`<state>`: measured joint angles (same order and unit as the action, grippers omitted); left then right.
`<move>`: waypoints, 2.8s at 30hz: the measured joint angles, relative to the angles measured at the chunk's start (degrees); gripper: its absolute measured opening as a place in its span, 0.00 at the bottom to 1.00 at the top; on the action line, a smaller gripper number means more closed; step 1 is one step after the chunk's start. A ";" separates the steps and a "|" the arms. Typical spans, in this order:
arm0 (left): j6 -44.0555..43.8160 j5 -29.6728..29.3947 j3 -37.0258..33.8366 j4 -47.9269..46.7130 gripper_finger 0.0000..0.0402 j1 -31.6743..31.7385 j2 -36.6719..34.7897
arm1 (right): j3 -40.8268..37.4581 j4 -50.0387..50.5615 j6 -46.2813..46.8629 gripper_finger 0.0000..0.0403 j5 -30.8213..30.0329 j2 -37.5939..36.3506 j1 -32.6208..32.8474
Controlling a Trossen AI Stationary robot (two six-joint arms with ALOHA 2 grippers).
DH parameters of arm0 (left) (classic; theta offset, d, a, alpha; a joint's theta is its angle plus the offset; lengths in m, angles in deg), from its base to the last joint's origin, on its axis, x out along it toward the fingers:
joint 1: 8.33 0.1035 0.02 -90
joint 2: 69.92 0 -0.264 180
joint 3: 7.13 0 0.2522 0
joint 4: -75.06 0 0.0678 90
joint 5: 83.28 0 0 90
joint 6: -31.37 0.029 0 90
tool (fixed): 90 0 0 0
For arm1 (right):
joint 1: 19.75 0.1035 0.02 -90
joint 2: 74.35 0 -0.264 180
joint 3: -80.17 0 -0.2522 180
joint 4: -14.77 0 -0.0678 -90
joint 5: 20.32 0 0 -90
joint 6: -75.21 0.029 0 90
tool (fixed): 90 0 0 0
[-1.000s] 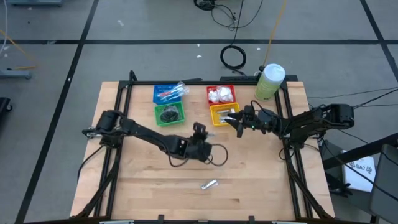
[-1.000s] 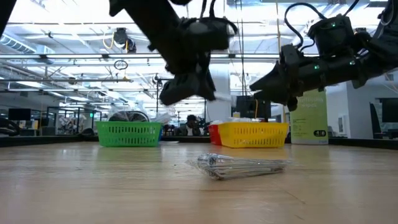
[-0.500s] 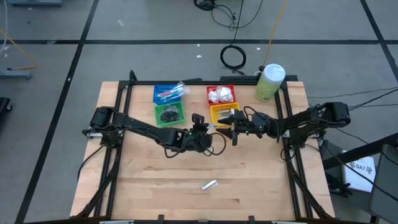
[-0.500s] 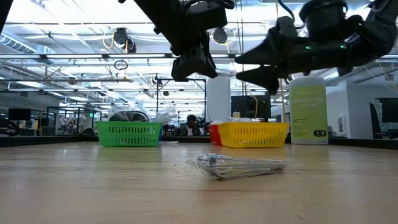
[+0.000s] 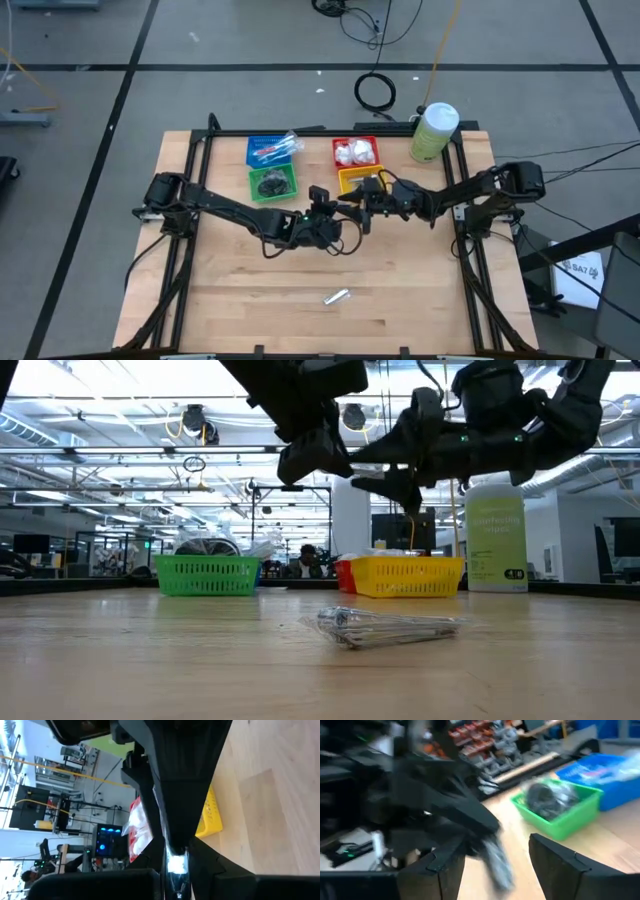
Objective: Pick & Place Travel size toiletries
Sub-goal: Put the nail cutter into the yellow bin
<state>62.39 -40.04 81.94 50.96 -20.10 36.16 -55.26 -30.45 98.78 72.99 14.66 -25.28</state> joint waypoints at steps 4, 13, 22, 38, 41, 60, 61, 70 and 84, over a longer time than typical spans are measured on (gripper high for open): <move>-0.01 0.24 0.02 0.69 0.10 0.00 -0.02 | 0.07 -1.13 0.01 0.46 1.48 -0.02 0.27; -0.08 0.34 0.02 1.22 0.11 -0.04 -0.06 | 0.00 -1.90 -0.21 0.20 3.28 -0.02 0.36; -1.97 0.40 0.02 1.13 0.17 -0.52 -0.07 | -0.07 -2.08 -1.92 0.05 4.33 0.00 0.34; -18.74 14.19 0.18 2.18 0.51 -7.72 -11.71 | -0.04 2.56 -5.43 0.05 4.30 -0.54 -0.48; -24.74 16.85 0.18 -7.35 0.51 -7.91 -17.07 | -0.10 5.35 -6.31 0.05 4.04 -1.63 -1.25; -39.33 15.19 -39.18 13.96 0.44 -8.57 -48.34 | -10.00 5.84 -6.83 0.05 -6.56 -2.54 -8.56; -40.10 15.19 -40.33 15.03 0.44 -8.57 -49.41 | -10.56 5.81 -6.59 0.05 -6.82 -2.54 -9.21; -42.07 14.77 -44.39 18.03 0.44 -8.46 -52.37 | -12.52 5.70 -6.66 0.07 -14.89 -2.56 -10.64; -43.86 15.16 -44.39 17.91 0.44 -8.13 -52.02 | -12.52 2.82 -4.52 0.36 -18.25 -2.56 -10.42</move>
<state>18.53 -24.88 37.55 68.86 -28.23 -15.86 -67.78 -27.62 94.26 54.74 12.11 -35.70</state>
